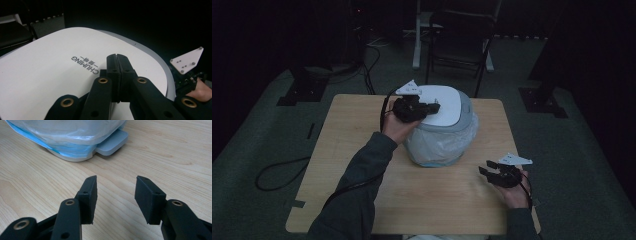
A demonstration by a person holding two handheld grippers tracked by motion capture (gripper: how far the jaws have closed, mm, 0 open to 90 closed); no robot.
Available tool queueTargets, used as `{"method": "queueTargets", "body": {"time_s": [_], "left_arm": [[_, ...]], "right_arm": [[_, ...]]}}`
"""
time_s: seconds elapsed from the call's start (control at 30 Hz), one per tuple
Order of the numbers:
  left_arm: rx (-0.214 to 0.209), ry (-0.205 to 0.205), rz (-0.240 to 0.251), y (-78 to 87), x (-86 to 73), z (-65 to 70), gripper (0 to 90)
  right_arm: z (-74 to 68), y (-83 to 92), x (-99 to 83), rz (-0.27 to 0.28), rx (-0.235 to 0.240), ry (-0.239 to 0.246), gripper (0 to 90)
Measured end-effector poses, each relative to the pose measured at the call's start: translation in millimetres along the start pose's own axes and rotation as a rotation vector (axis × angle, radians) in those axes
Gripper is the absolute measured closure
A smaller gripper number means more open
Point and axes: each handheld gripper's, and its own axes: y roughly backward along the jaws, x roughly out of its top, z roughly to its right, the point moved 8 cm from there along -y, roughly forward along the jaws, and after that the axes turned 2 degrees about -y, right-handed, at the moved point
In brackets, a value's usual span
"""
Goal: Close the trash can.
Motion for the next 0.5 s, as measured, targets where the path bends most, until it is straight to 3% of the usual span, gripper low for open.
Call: {"method": "queueTargets", "body": {"time_s": [0.17,0.5], "left_arm": [[0.016,-0.030,-0.028,-3.3,2.3,4.2,89.0],[0.011,-0.031,-0.038,-3.4,1.9,3.2,90.0]], "right_arm": [[-0.4,-0.6,-0.1,-0.001,0.001,0.000,51.9],[-0.9,-2.4,-1.1,-0.009,0.002,0.001,52.0]]}}
